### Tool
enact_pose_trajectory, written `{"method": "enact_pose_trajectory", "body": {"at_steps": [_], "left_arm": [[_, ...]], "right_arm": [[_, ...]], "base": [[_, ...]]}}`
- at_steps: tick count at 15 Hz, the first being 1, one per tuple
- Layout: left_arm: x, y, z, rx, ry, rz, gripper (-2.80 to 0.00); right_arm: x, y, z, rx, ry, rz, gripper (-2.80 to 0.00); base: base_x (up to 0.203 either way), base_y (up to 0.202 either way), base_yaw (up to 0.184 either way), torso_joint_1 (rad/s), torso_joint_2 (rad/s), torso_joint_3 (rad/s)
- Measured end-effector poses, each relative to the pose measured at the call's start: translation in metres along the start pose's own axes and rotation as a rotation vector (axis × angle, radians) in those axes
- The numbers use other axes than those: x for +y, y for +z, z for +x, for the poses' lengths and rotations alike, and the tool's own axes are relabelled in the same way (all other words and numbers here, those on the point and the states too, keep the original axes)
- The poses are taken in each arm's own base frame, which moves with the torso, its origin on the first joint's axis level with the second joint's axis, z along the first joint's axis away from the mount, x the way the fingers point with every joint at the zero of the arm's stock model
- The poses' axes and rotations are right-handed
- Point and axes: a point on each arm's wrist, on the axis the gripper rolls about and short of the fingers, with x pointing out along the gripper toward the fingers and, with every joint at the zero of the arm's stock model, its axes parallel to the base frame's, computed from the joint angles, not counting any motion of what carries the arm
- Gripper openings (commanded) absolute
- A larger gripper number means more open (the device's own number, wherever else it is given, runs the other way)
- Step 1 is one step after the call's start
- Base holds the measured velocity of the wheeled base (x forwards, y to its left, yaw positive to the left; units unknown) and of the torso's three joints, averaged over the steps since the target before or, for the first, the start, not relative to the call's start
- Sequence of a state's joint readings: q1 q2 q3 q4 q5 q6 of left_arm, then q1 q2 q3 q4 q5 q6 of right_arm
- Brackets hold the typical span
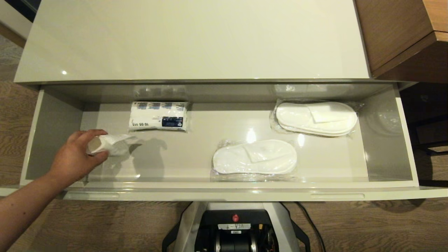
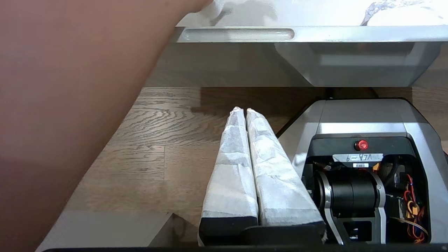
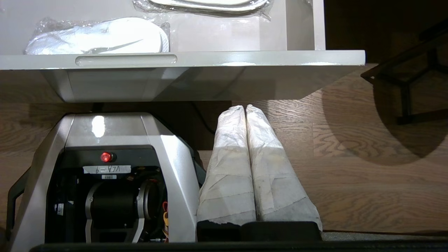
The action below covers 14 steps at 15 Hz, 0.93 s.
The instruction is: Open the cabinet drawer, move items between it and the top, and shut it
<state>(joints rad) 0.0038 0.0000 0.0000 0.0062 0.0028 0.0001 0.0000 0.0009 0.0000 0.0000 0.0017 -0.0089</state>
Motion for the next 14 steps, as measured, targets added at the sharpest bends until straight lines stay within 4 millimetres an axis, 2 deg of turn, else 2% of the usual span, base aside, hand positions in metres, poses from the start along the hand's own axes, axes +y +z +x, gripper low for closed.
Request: {"method": "enact_pose_trajectory", "body": {"at_steps": [14], "left_arm": [[0.0000, 0.0000, 0.0000, 0.000, 0.000, 0.000, -2.80]], "right_arm": [[0.0000, 0.0000, 0.0000, 0.000, 0.000, 0.000, -2.80]], "base": [[0.000, 0.000, 0.000, 0.000, 0.00, 0.000]]}}
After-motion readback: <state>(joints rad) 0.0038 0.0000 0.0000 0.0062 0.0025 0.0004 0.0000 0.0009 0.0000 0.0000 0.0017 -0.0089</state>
